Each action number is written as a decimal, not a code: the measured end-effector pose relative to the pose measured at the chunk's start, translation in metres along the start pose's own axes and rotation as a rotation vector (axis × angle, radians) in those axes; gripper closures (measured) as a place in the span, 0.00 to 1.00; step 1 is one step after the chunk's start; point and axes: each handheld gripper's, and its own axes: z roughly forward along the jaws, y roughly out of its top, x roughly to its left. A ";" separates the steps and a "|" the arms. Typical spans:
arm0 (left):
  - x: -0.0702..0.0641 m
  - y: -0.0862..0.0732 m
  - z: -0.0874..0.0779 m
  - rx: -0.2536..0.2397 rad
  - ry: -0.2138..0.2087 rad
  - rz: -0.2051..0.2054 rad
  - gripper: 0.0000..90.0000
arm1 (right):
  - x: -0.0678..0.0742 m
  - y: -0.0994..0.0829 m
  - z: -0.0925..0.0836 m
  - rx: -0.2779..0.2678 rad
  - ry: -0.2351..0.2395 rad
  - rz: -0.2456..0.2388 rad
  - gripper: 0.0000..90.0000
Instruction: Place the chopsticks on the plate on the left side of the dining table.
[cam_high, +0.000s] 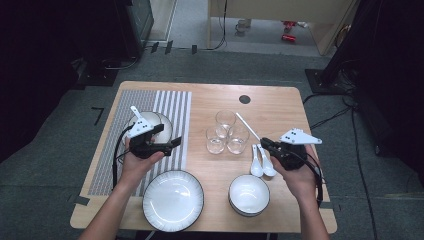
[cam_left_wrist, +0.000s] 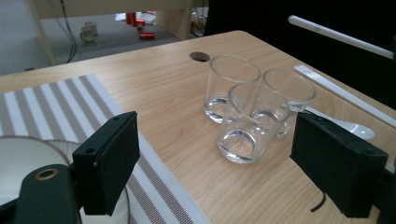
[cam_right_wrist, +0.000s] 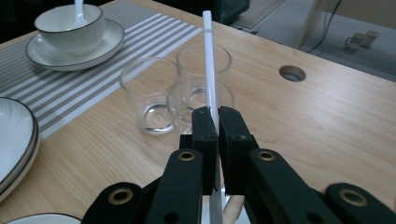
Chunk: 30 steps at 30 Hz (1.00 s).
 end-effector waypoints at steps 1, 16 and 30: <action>-0.003 0.001 0.001 -0.001 -0.009 0.017 0.17 | 0.002 0.003 0.001 0.000 0.008 -0.009 0.96; -0.026 0.017 0.010 0.017 -0.093 0.181 0.18 | 0.031 0.030 0.017 0.033 0.138 -0.123 0.96; -0.048 0.028 0.019 0.037 -0.133 0.327 0.22 | 0.058 0.046 0.038 0.101 0.254 -0.203 0.96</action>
